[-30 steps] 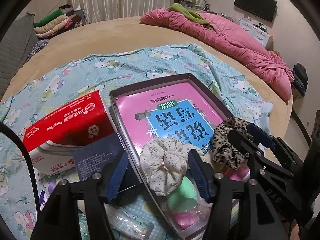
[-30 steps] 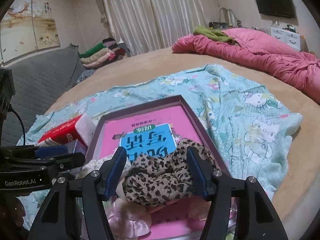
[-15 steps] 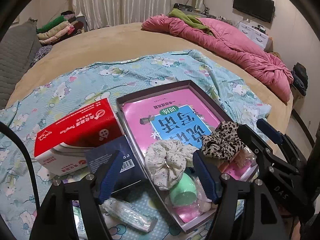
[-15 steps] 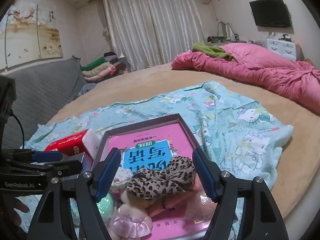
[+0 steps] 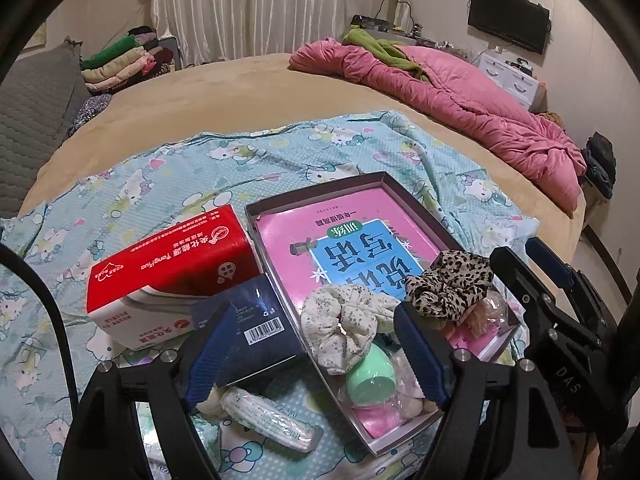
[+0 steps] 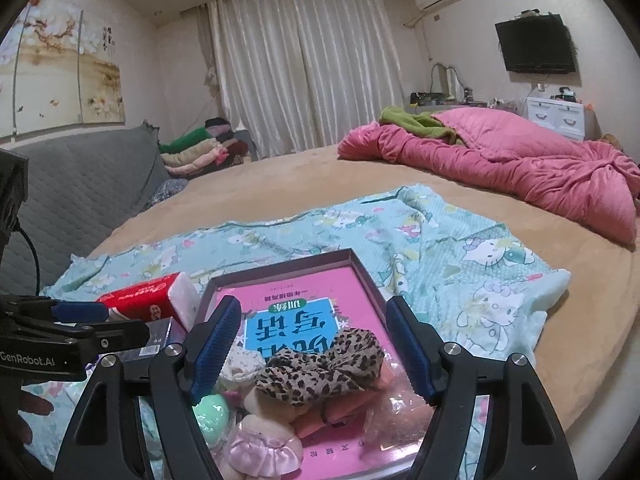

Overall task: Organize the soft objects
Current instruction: 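Withdraw both open tools from the pink book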

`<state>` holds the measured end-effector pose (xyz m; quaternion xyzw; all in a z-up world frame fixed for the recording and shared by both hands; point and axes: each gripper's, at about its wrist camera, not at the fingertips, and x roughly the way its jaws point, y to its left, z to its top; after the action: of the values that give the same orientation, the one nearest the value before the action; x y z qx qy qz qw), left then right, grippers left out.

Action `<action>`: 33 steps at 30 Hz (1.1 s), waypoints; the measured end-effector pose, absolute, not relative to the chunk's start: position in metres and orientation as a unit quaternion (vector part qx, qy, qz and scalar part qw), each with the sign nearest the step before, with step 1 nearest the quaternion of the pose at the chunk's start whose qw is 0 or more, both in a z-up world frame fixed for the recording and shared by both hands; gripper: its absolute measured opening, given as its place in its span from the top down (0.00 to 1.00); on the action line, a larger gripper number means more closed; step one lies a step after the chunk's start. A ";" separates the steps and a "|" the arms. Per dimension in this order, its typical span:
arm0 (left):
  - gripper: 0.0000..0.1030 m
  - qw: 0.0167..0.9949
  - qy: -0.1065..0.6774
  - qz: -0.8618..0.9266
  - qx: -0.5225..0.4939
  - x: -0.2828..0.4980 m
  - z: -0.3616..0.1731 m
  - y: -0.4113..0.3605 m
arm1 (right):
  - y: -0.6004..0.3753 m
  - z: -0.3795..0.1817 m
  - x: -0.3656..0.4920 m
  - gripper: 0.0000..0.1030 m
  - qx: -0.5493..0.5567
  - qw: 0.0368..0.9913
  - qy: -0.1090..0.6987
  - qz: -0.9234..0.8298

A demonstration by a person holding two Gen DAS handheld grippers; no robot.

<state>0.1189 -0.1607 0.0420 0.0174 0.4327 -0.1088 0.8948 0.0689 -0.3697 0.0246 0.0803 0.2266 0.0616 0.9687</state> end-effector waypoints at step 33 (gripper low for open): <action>0.19 0.899 0.426 -0.096 -0.007 0.079 0.063 -0.109 | -0.315 0.080 0.030 0.25 0.063 0.973 0.189 0.118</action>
<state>0.0787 -0.1088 0.0633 -0.0072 0.4263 -0.0958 0.8994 0.0303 -0.3154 0.0801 0.0633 0.1889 0.1178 0.9728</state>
